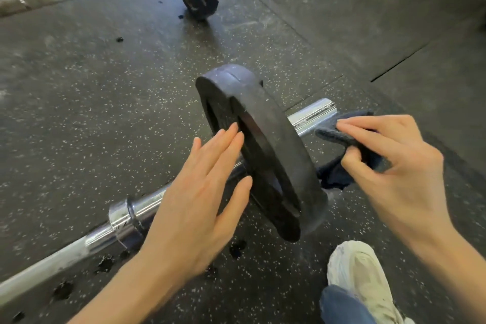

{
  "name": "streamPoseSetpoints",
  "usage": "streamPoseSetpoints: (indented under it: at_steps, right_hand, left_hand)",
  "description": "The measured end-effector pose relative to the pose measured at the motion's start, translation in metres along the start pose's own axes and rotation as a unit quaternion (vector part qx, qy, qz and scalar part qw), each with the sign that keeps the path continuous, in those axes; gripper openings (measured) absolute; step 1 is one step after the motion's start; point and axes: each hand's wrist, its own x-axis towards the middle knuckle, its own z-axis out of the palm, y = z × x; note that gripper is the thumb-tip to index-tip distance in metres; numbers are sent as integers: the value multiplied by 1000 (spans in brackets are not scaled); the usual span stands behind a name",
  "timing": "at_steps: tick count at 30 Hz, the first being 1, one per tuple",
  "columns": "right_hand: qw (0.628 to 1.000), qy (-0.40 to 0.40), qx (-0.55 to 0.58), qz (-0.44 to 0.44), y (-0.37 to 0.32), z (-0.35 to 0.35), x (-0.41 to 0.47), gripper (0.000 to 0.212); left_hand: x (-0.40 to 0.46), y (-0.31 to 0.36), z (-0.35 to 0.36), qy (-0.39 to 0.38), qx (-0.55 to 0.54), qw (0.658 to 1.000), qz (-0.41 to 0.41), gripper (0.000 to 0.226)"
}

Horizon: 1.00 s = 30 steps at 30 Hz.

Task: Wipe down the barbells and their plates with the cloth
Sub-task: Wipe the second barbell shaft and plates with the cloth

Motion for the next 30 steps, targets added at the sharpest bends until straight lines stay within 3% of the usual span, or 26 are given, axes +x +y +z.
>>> streamPoseSetpoints:
  at_steps: [5, 15, 24, 30]
  right_hand:
    - [997, -33, 67, 3, 33, 26, 4, 30]
    - [983, -85, 165, 0, 60, 55, 7, 31]
    - [969, -90, 220, -61, 43, 107, 28, 30]
    - [979, -83, 133, -129, 41, 127, 14, 33]
  left_hand:
    - [15, 5, 4, 23, 49, 998, -30, 61]
    - [26, 15, 2, 54, 50, 991, -111, 71]
    - [56, 52, -1, 76, 96, 989, -78, 66]
    - [66, 65, 6, 40, 126, 987, -87, 65]
